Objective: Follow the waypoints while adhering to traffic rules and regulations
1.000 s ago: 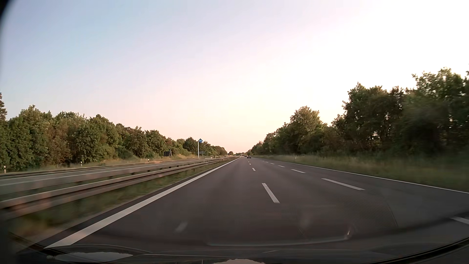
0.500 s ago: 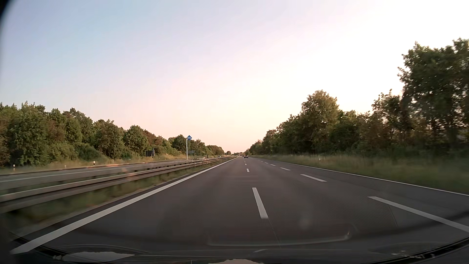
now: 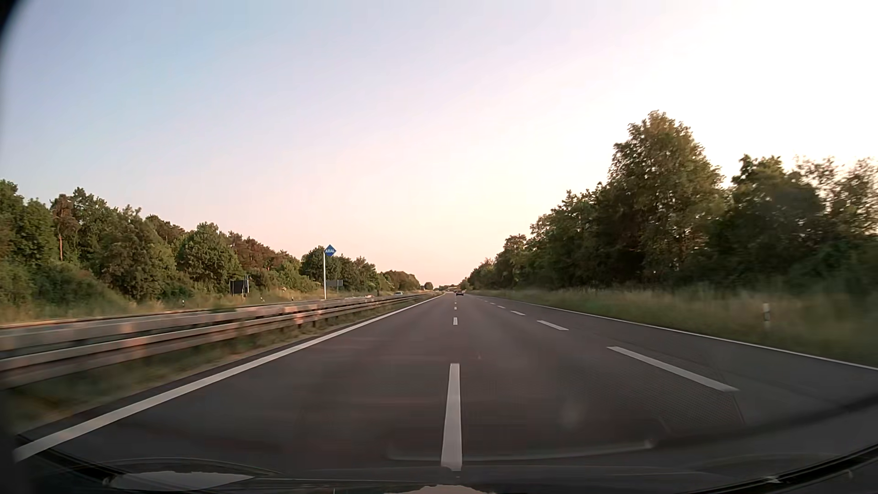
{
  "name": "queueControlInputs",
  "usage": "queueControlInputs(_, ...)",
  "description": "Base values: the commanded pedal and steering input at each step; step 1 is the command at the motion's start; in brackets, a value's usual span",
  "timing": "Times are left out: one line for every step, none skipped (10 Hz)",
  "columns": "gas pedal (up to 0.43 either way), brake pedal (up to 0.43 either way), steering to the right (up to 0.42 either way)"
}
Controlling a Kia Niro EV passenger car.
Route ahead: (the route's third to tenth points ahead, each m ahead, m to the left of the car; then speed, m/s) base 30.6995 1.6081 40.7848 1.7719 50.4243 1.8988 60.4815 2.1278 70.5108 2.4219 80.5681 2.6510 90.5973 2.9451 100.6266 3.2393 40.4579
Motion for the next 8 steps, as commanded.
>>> queueControlInputs(0.488, 0.018, -0.003)
queueControlInputs(0.488, 0.018, -0.004)
queueControlInputs(0.488, 0.018, -0.004)
queueControlInputs(0.488, 0.012, -0.003)
queueControlInputs(0.488, 0.018, -0.004)
queueControlInputs(0.488, 0.018, -0.004)
queueControlInputs(0.488, 0.018, -0.003)
queueControlInputs(0.488, 0.018, 0.0)
